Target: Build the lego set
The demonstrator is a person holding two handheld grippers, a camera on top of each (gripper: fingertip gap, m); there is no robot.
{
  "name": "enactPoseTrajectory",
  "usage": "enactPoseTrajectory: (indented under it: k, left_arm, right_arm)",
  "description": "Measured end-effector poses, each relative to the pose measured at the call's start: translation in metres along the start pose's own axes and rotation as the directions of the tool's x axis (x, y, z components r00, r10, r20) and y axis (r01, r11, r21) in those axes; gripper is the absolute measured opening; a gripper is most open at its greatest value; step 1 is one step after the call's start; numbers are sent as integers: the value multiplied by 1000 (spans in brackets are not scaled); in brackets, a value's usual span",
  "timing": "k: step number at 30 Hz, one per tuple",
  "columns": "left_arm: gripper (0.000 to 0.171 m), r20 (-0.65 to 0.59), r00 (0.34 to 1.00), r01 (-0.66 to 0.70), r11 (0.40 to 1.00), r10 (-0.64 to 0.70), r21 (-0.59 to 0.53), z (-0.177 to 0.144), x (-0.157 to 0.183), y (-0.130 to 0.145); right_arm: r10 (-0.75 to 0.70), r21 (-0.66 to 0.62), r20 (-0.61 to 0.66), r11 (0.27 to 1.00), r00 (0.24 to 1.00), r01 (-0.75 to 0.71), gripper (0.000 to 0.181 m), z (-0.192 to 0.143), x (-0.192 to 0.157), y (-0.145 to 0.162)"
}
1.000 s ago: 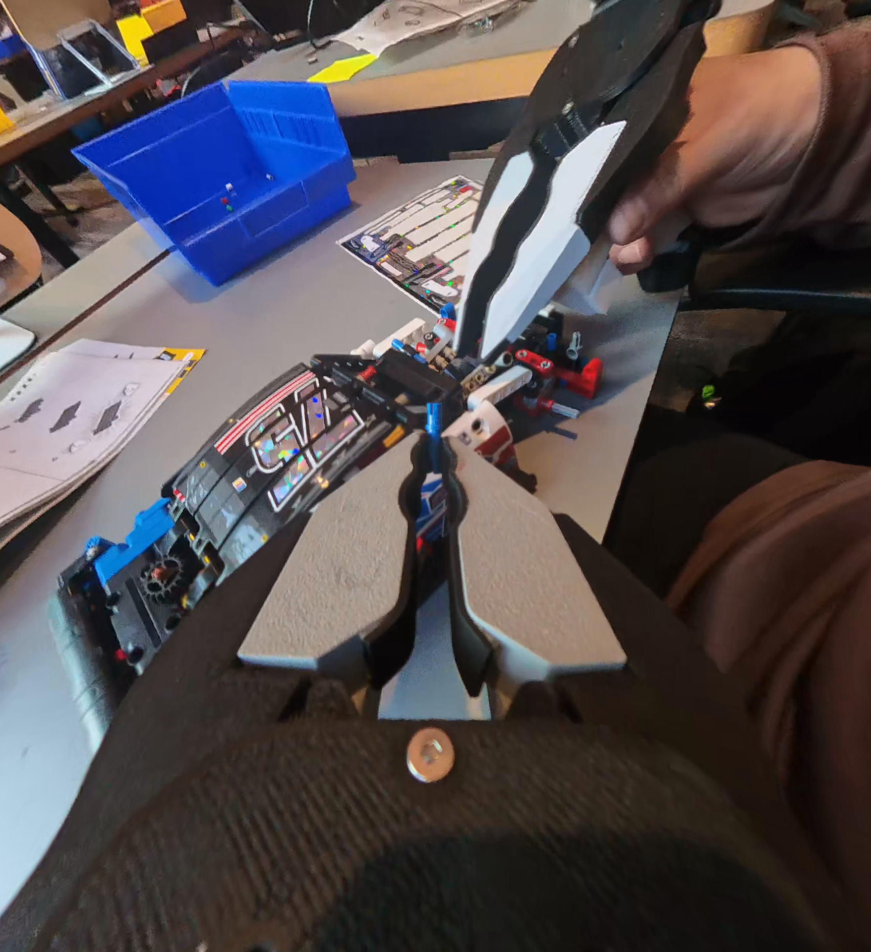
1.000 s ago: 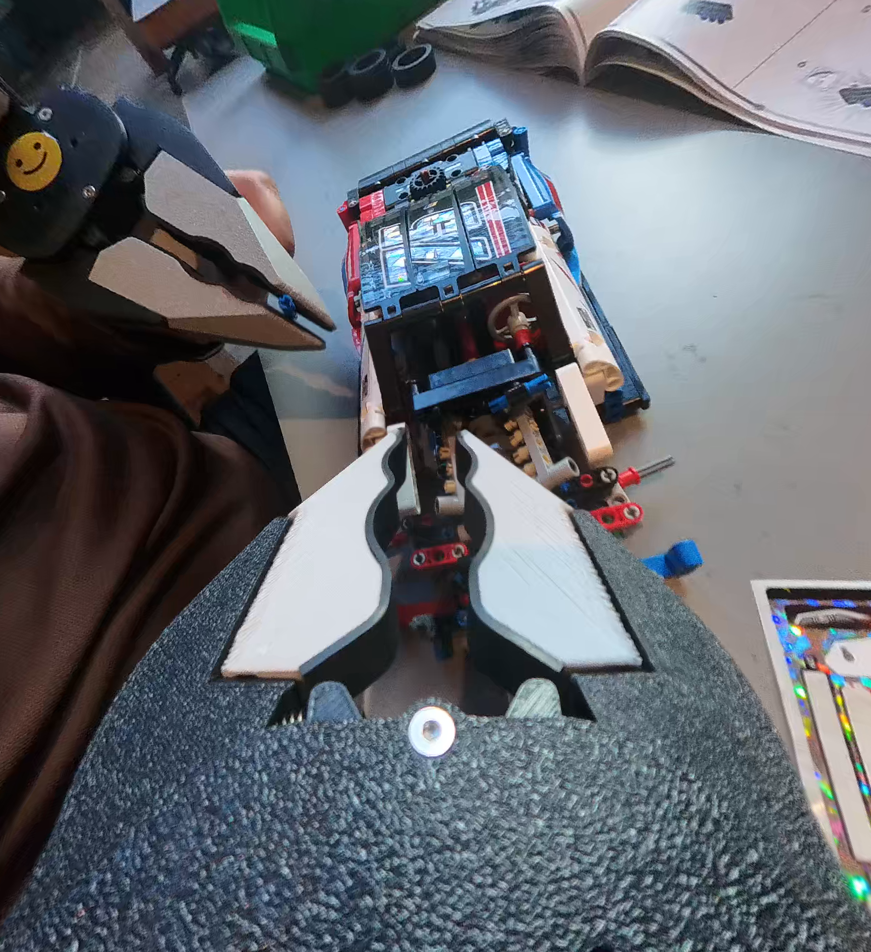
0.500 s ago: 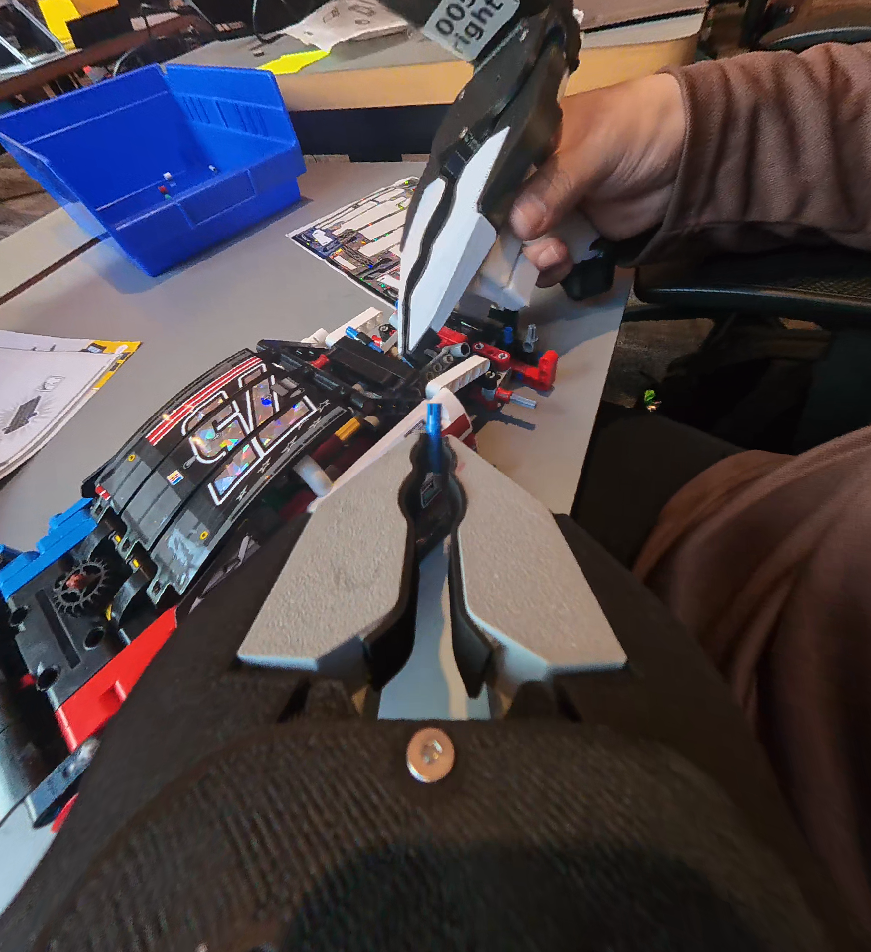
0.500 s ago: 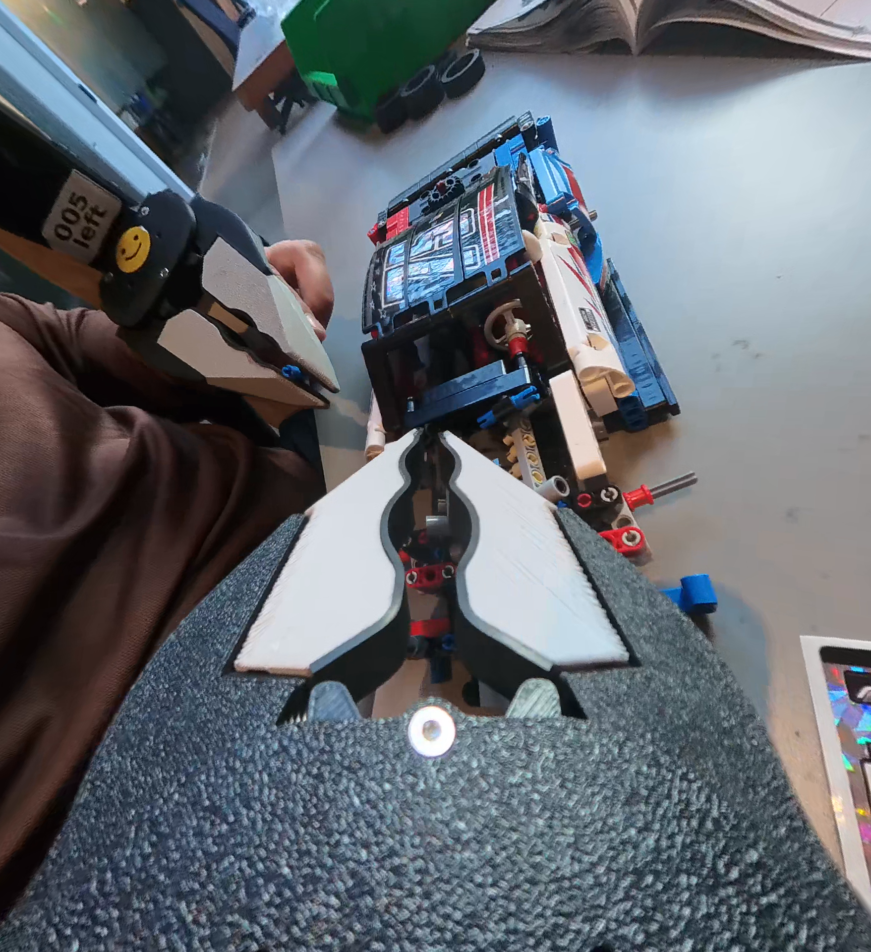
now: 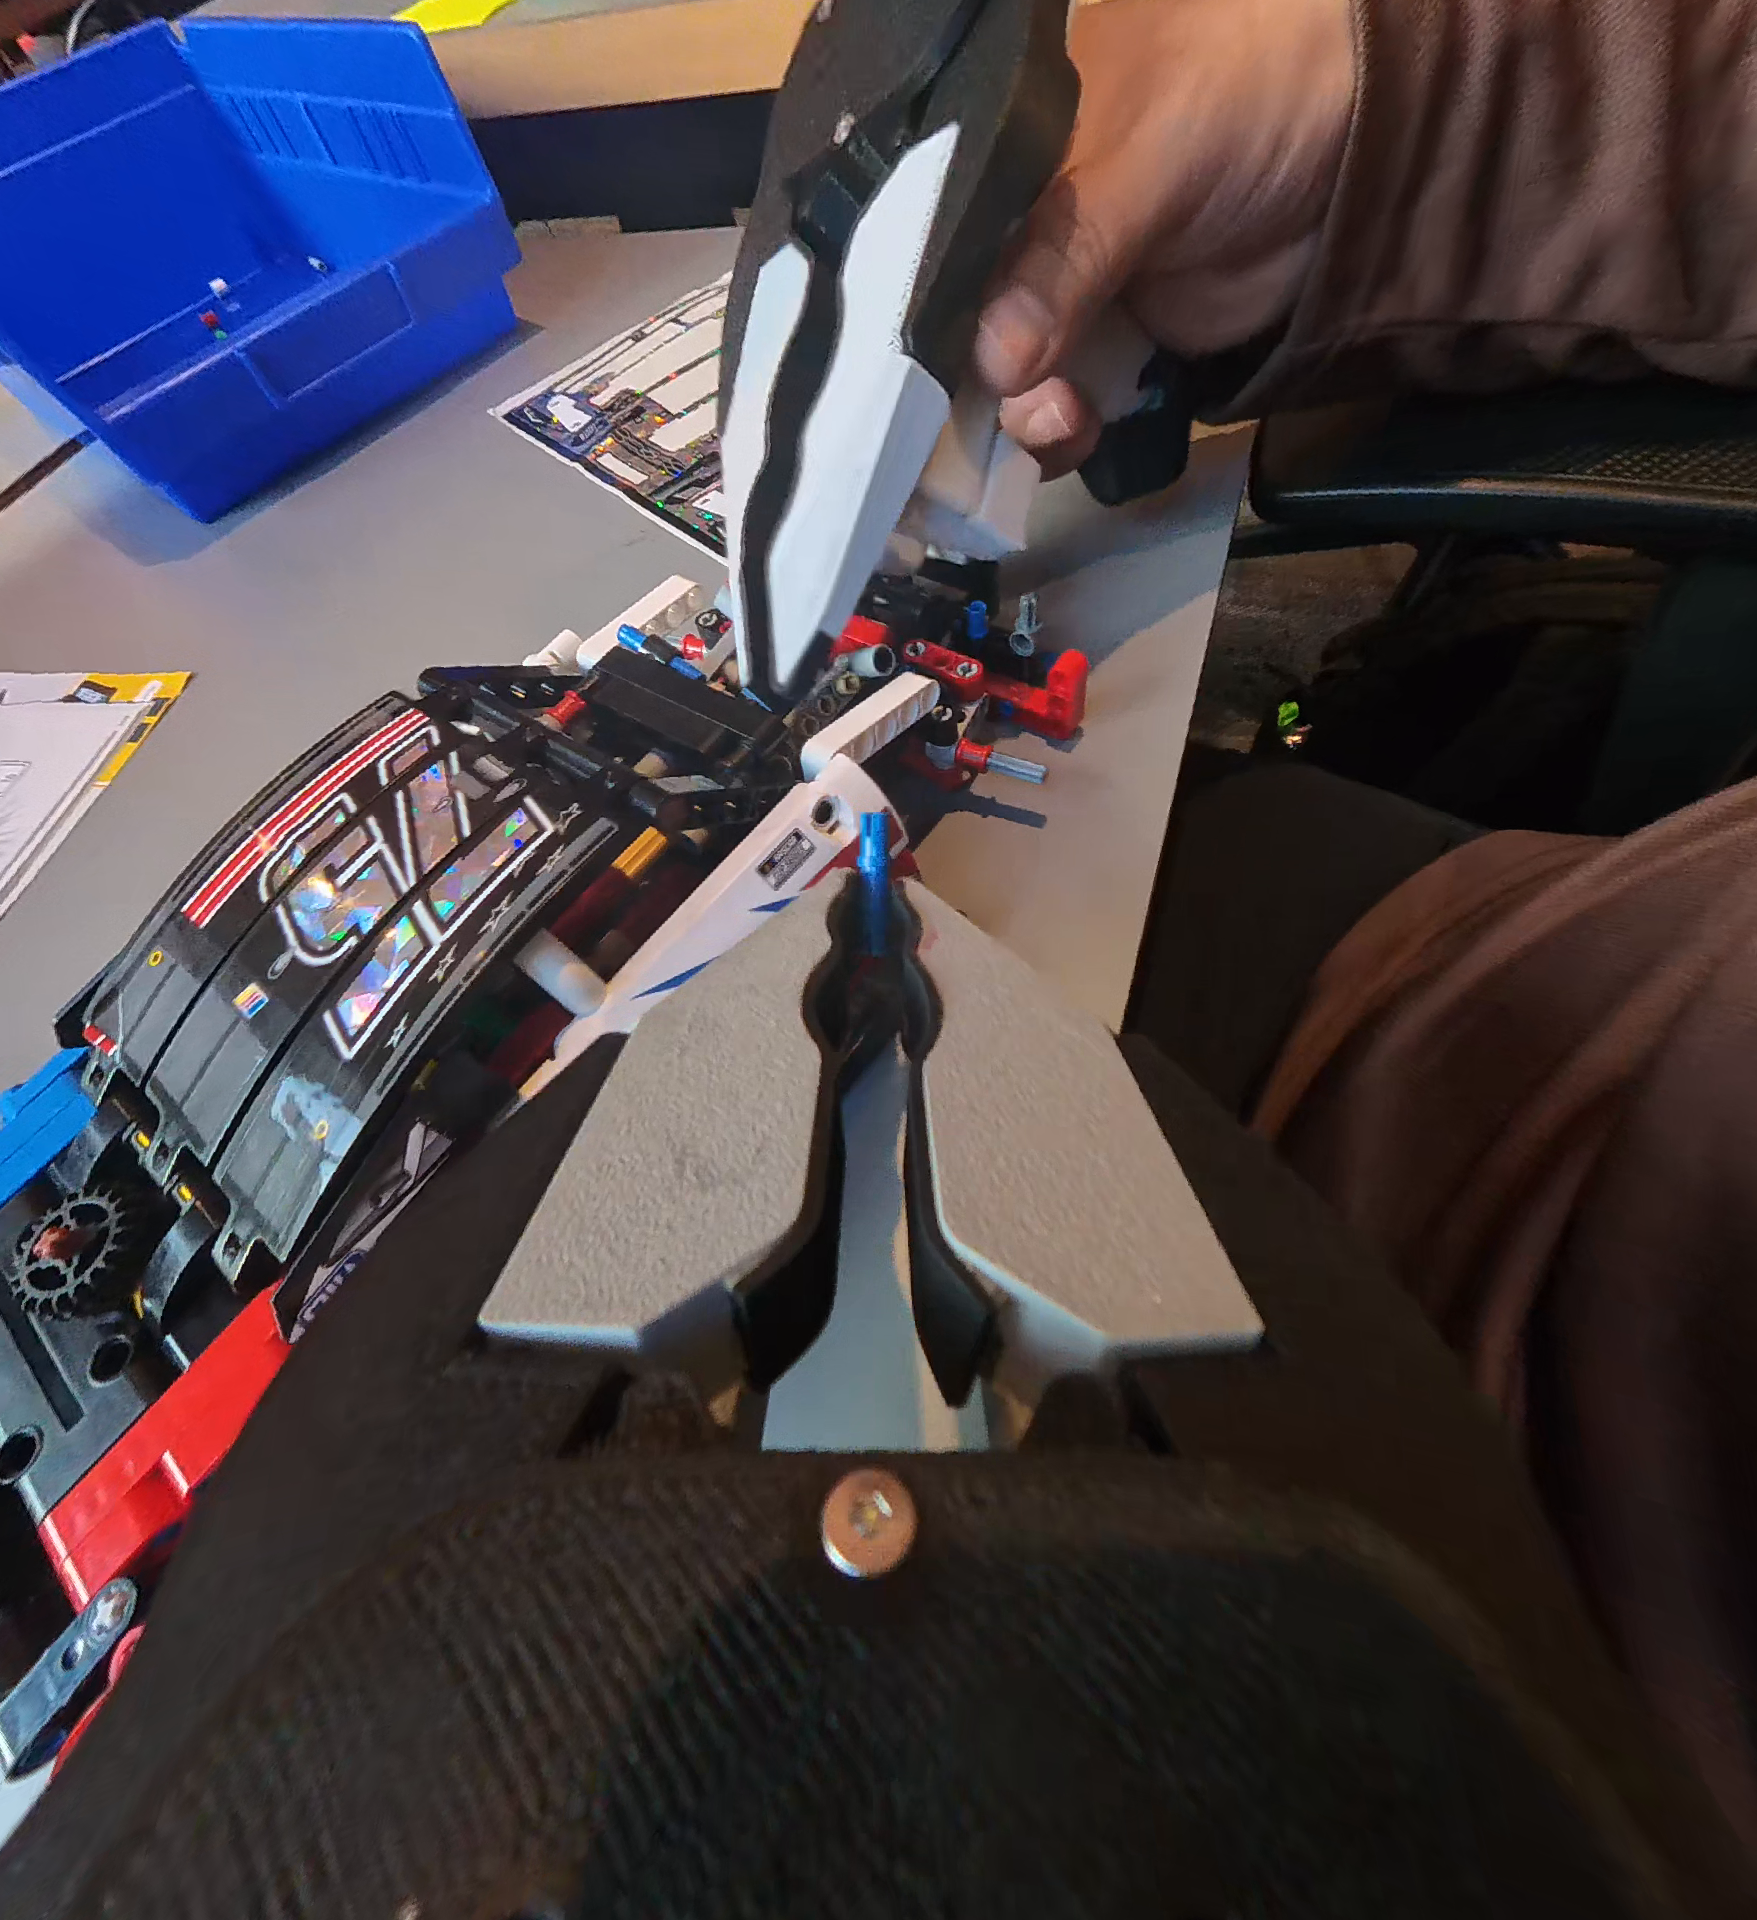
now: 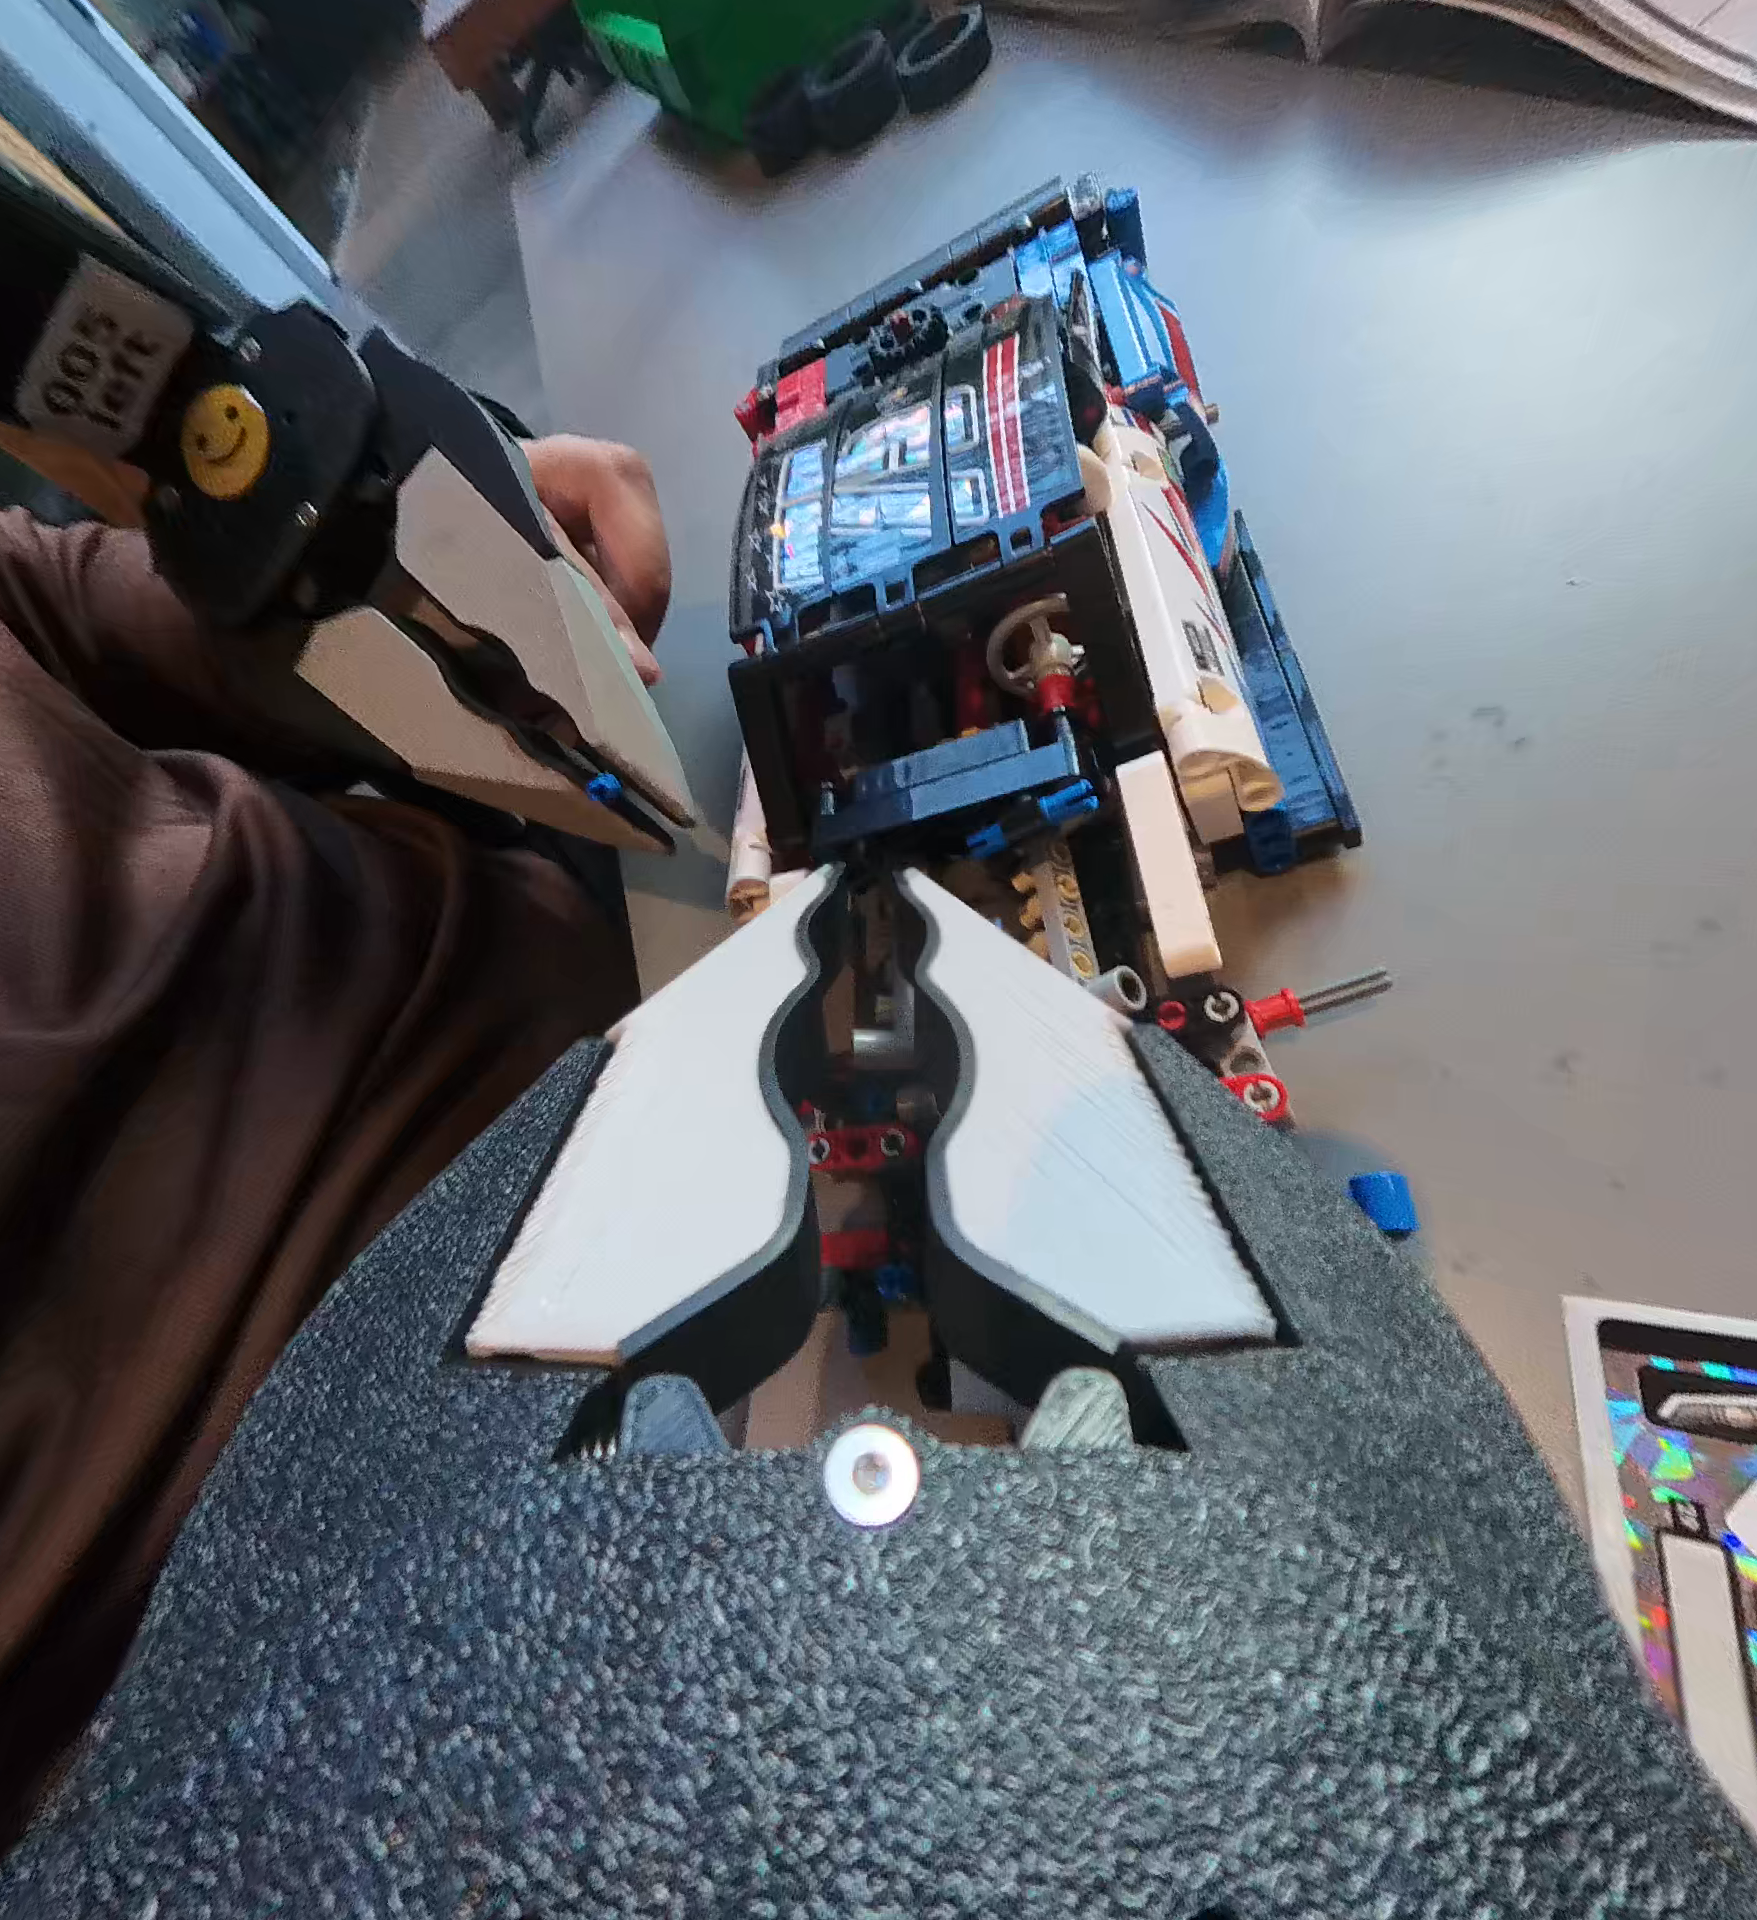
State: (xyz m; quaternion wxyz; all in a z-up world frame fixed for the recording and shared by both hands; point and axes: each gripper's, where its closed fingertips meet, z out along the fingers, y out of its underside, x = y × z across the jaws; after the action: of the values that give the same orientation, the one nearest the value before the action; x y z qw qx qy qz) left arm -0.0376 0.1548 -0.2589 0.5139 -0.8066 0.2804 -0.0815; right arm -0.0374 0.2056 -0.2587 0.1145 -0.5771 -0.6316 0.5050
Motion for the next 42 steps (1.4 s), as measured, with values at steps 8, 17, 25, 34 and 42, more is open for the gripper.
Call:
enactPoseTrajectory:
  k: [8,17,25,34,42]
  left_arm:
    - [2,19,1000,-18,1000,18,5,-1,0,-1]
    - [2,20,999,-30,1000,30,-5,0,1,1]
    - [2,18,999,-29,1000,29,-2,0,1,0]
    - [2,13,1000,-20,1000,20,0,-1,1,0]
    - [2,10,1000,-26,1000,26,2,-1,2,0]
  right_arm:
    - [69,27,44,997,997,-71,6,0,0,-2]
    - [90,11,5,996,996,-90,8,4,-2,-1]
    - [185,69,68,979,980,-190,5,5,0,-5]
    - [-1,-11,-133,1000,991,-1,11,9,0,-8]
    - [6,-50,-109,999,994,-12,10,13,2,0]
